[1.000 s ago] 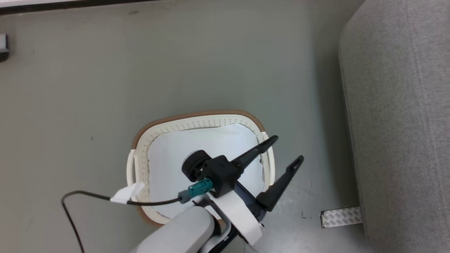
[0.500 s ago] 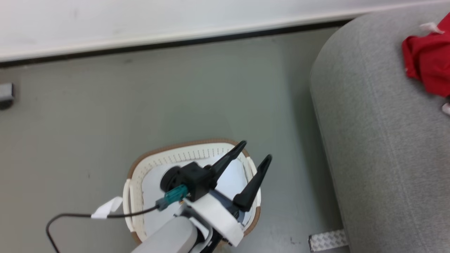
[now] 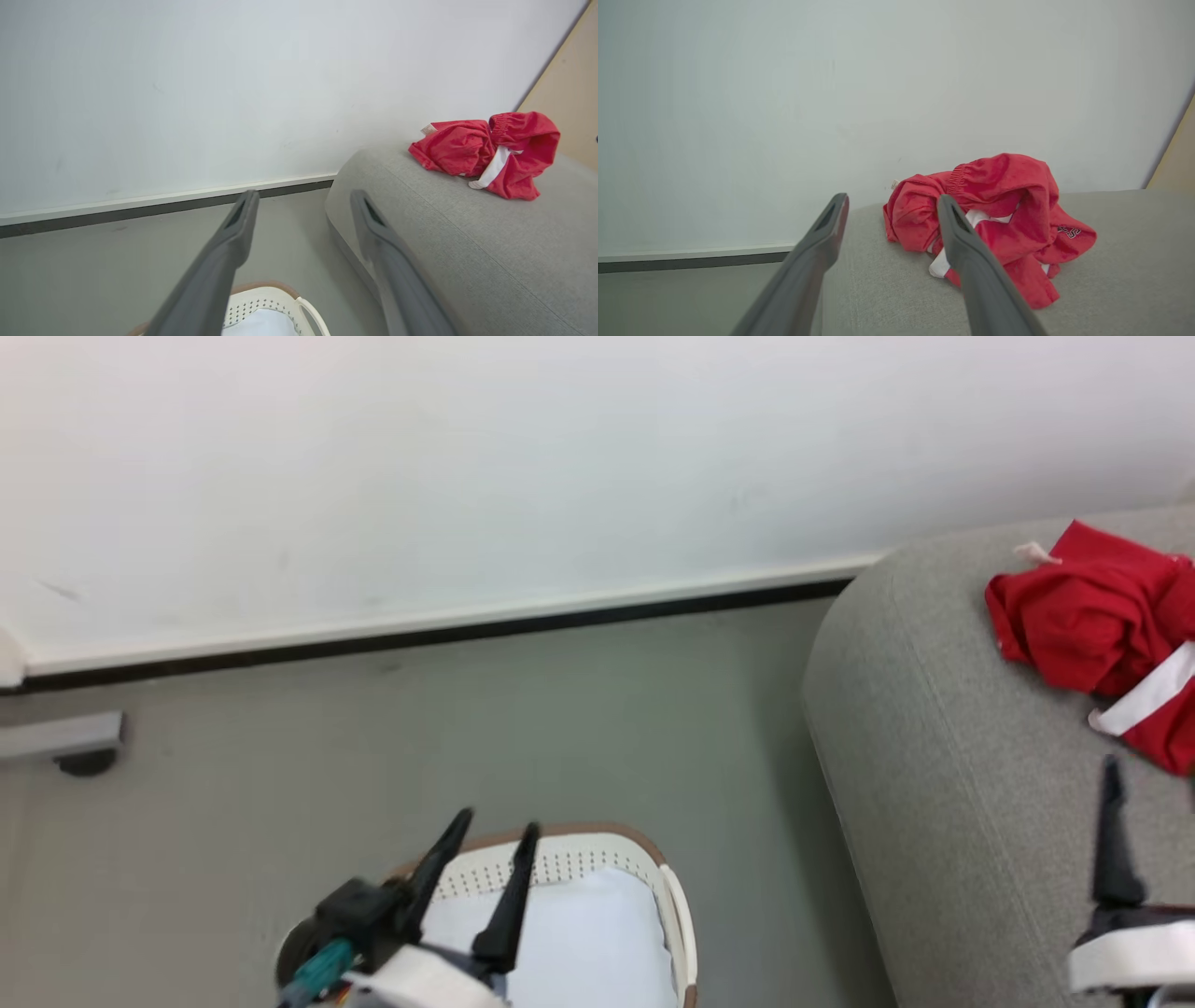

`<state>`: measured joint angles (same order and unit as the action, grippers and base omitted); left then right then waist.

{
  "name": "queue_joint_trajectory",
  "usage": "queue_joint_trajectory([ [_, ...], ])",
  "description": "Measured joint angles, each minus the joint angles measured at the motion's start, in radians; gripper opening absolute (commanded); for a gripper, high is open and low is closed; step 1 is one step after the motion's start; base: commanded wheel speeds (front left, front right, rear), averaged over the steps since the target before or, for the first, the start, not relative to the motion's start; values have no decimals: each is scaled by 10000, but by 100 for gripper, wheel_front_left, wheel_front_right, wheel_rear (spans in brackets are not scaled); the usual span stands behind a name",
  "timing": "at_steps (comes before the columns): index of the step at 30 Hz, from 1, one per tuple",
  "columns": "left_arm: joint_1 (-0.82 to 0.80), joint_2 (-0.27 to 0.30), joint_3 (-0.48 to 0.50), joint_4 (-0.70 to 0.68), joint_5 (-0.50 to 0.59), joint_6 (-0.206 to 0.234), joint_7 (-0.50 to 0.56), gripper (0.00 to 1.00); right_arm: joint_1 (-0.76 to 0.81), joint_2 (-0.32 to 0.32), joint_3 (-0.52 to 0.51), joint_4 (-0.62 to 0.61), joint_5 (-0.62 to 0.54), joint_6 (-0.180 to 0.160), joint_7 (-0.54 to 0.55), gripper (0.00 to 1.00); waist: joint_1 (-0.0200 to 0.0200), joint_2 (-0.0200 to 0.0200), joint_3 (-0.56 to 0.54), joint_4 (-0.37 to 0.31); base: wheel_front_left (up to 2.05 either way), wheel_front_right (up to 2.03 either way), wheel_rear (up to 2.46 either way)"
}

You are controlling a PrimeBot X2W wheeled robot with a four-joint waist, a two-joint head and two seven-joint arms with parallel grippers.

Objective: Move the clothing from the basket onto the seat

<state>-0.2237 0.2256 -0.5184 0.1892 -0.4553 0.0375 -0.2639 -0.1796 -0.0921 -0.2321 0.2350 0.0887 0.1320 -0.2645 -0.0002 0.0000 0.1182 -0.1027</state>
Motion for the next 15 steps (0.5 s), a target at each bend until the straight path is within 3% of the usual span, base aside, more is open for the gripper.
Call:
queue_joint_trajectory([
  [6,1198,-105,1308,-19,635,-226,0,100,984,334,729,-430,-84,0,2,100,0,0,-677,156,0,0,0],
  [15,2441,-702,3139,42,1496,-874,0,100,2201,416,1377,-648,13,0,2,100,0,0,-1257,463,0,0,0],
])
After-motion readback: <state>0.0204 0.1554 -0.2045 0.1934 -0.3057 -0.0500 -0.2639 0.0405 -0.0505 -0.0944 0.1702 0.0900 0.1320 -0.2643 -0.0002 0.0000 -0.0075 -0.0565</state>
